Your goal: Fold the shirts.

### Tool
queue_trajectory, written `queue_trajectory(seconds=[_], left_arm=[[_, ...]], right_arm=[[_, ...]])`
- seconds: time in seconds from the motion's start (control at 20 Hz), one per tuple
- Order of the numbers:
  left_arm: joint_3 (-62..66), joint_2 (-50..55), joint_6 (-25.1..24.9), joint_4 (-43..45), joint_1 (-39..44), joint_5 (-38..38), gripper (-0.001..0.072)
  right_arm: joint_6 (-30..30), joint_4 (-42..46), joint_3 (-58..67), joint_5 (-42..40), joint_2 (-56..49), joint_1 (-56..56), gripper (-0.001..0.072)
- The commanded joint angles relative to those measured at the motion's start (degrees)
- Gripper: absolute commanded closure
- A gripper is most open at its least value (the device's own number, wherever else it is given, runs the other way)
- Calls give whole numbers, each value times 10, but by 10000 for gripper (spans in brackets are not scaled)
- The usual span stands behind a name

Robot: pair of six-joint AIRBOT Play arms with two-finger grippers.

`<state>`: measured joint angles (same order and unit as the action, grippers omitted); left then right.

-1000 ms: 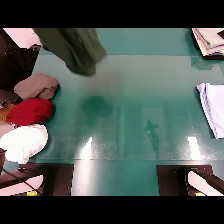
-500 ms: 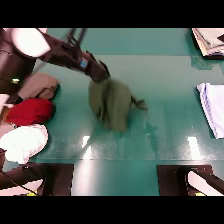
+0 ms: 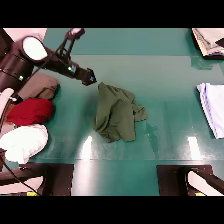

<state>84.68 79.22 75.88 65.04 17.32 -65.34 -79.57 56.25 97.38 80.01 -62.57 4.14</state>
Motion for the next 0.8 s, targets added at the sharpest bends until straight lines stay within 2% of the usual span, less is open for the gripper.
queue_trajectory(seconds=[0.0, 0.25, 0.5, 0.55, 0.6, 0.65, 0.75], left_arm=[[-78, 39, 0, -88, -23, 68, 66], [-67, 133, -36, -223, -23, 144, 67], [-43, 170, -33, -243, -23, 186, 68], [-42, 170, -34, -243, -23, 196, 192], [-42, 170, -35, -243, -23, 205, 489], [-42, 170, -40, -243, -23, 209, 653], [-42, 170, -39, -243, -23, 209, 651]], right_arm=[[0, 0, 0, 2, 0, 0, 692], [0, -8, 0, 14, 0, -1, 692], [0, -8, -5, 21, 0, -1, 692], [-1, -8, -12, 21, 0, -1, 693], [-2, -9, -23, 21, 0, -1, 692], [-7, -14, -39, 23, 0, -1, 692], [-10, -33, -77, 23, 0, -1, 692]])
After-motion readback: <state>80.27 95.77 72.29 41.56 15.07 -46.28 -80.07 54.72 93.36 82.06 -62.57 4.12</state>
